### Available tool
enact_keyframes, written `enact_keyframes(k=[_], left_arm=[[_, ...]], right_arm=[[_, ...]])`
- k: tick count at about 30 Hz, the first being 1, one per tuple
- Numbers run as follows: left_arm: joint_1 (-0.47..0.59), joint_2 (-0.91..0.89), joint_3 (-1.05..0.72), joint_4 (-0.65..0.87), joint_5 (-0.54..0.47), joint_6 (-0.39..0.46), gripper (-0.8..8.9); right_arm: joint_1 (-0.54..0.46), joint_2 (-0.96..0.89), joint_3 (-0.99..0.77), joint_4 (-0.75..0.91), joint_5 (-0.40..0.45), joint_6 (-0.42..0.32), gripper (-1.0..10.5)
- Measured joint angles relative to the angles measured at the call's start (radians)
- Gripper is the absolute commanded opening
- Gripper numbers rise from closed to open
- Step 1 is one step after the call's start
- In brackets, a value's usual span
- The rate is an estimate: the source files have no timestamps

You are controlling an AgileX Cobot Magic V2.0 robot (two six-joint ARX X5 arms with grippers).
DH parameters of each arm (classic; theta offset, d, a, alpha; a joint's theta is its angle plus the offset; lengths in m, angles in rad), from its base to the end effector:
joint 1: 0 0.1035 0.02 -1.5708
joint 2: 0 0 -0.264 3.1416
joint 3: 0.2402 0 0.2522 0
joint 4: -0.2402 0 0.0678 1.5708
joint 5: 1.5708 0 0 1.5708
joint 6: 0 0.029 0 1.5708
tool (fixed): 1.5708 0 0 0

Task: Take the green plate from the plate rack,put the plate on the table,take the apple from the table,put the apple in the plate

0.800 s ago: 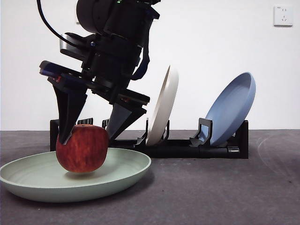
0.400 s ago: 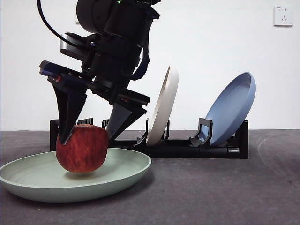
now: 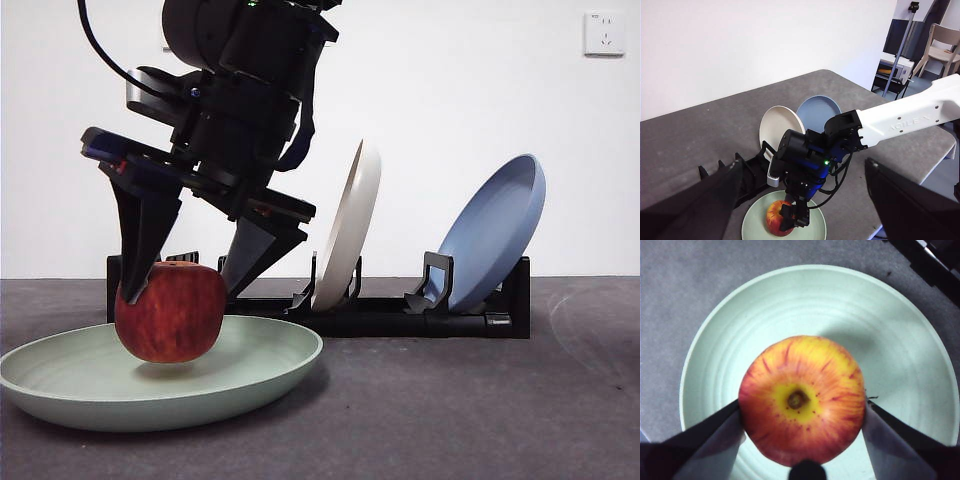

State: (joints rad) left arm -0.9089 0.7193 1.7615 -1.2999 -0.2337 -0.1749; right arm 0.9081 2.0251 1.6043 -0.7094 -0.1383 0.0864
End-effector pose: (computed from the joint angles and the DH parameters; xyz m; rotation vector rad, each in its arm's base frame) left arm -0.0033 0.0152 0.4948 -0.0255 0.2785 -0.6490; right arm 0.2584 0.3376 0.2081 -0.3714 1.1279 0.8779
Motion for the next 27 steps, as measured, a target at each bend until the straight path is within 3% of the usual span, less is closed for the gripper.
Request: enact_keyframes(k=[21,25,27], left_arm=[[0.0,0.0,0.0,-0.015,0.0,0.002,4.09],[0.0,0.0,0.0,-0.016,0.0,0.002,4.09],[0.0,0.0,0.0,-0.016,0.0,0.003,4.09]], right_arm=[[0.0,0.034,0.01,0.007,-0.001,0.006,3.3],[0.0,0.036,0.011,0.007,-0.001,0.01,5.6],[0.0,0.042,0.011,-0.001,-0.001,0.019,6.1]])
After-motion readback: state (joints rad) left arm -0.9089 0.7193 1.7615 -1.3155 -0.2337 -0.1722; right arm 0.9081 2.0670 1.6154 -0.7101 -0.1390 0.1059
